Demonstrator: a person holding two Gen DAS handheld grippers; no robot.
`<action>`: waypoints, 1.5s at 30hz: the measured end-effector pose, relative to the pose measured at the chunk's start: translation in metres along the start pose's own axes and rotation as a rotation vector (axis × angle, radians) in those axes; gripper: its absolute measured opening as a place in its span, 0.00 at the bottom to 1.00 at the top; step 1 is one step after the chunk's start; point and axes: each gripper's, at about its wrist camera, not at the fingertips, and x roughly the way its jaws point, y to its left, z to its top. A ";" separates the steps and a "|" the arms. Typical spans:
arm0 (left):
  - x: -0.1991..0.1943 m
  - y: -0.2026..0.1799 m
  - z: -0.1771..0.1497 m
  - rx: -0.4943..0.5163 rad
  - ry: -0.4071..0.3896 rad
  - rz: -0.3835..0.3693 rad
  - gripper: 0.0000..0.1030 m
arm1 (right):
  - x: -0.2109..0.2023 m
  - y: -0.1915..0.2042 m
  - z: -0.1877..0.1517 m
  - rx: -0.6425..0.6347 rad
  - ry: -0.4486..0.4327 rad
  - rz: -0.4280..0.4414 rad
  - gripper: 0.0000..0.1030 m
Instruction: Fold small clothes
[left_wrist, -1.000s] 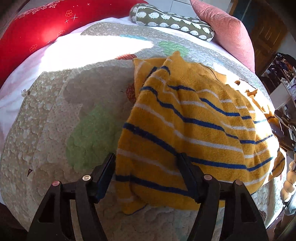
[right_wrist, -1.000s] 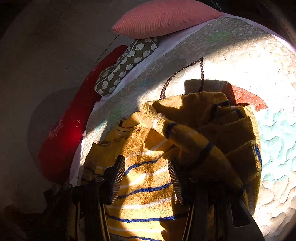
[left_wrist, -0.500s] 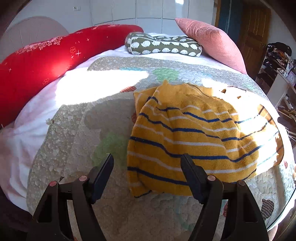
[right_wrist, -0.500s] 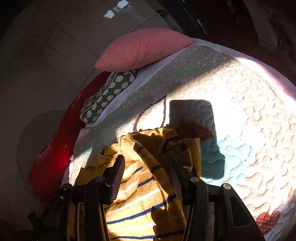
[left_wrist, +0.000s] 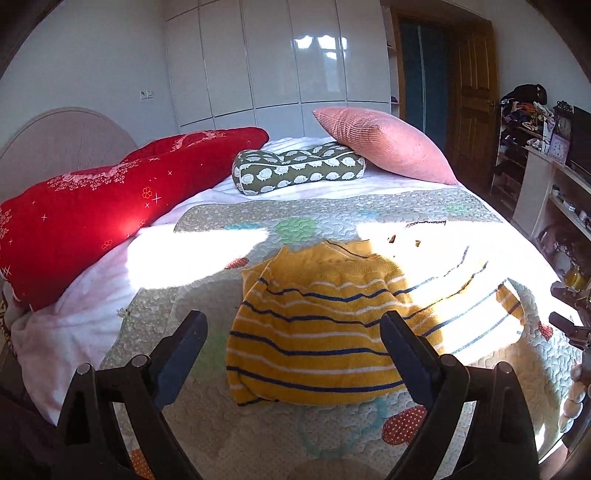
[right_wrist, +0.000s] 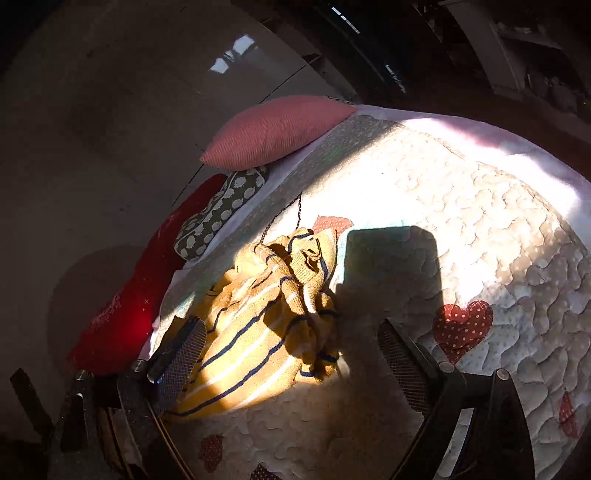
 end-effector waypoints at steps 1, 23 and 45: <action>0.000 -0.005 0.001 0.018 0.003 0.011 0.91 | -0.003 -0.003 -0.003 0.000 0.005 0.006 0.94; 0.155 -0.170 0.079 0.225 0.299 -0.284 0.91 | 0.040 0.009 -0.006 -0.131 0.122 -0.071 0.94; 0.257 -0.306 0.070 0.429 0.581 -0.444 0.62 | 0.088 0.005 -0.014 -0.086 0.161 -0.044 0.42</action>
